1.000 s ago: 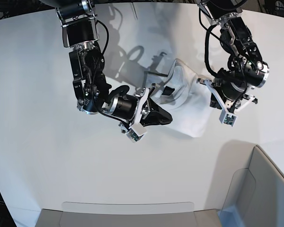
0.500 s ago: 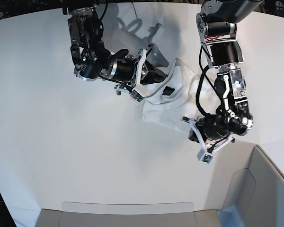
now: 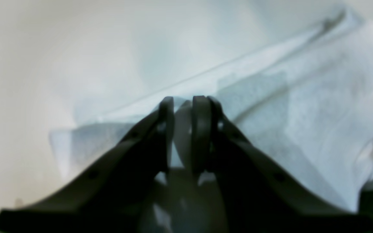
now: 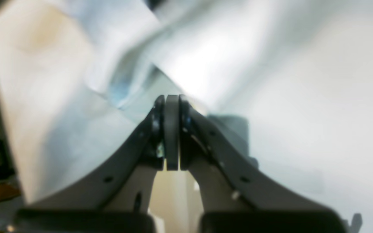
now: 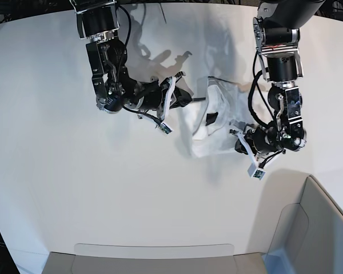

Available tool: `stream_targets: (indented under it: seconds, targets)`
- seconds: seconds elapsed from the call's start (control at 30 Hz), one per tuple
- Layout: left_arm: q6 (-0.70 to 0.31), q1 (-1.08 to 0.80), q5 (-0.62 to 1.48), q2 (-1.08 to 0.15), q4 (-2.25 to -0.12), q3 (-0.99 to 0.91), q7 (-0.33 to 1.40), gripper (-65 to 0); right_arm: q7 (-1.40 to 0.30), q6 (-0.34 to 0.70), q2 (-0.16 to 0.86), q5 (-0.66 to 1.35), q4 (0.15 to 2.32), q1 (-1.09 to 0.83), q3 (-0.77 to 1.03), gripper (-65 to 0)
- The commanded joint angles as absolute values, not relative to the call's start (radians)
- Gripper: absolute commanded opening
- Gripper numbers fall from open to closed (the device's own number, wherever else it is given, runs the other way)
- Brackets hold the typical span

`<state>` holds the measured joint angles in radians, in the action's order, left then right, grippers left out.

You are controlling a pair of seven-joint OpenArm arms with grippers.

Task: Layout the t-shirt on the table in an organized manner, then fold the t-shirt properly
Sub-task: 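Fold the bundle over with the left gripper toward the right gripper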

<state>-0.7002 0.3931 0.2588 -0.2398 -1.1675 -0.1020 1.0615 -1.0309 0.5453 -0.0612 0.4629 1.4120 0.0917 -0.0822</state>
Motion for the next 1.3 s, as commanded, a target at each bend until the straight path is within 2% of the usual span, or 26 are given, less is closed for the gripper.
stream_targets:
  seconds: [0.0, 0.13, 0.43, 0.6, 0.77, 0.9, 1.07, 1.27]
  targets:
    - [-0.698, 0.395, 0.257, -0.260, -1.182, -0.105, 1.073, -55.0, -1.007, 0.550, -0.071, 0.470, 1.417, 0.134, -0.085, -65.0]
    - [-0.698, 0.360, 0.257, -0.285, -1.211, -0.130, 1.107, -55.0, -1.007, 0.550, -0.099, 0.421, 1.363, 0.208, -0.079, -65.0]
    - [-0.698, 0.208, 0.255, -0.288, -1.414, -0.374, 1.187, -55.0, -1.006, 0.550, -0.147, 0.363, 1.188, 0.392, -0.082, -65.0]
    - [-0.698, 0.206, 0.254, -0.288, -1.480, -0.503, 1.227, -55.0, -1.006, 0.550, -0.147, 0.366, 1.230, 0.400, -0.077, -65.0]
    - [-0.698, 0.208, 0.259, -0.288, -1.667, -0.572, 1.280, -55.0, -1.006, 0.550, -0.143, 0.366, 1.307, 0.366, -0.077, -65.0]
    - [-0.698, 0.200, 0.260, -0.269, -1.848, -0.519, 1.351, -55.0, -1.006, 0.550, -0.139, 0.361, 1.368, 0.331, -0.071, -65.0]
    - [-0.698, 0.081, 0.260, -0.259, -2.035, -0.260, 1.396, -55.1, -1.006, 0.550, -0.142, 0.360, 1.466, 0.285, 0.119, -65.0]
    - [-0.698, -0.047, 0.254, -0.263, -2.035, -0.050, 1.319, -55.2, -1.009, 0.550, -0.140, 0.360, 1.506, 0.268, 0.312, -65.0]
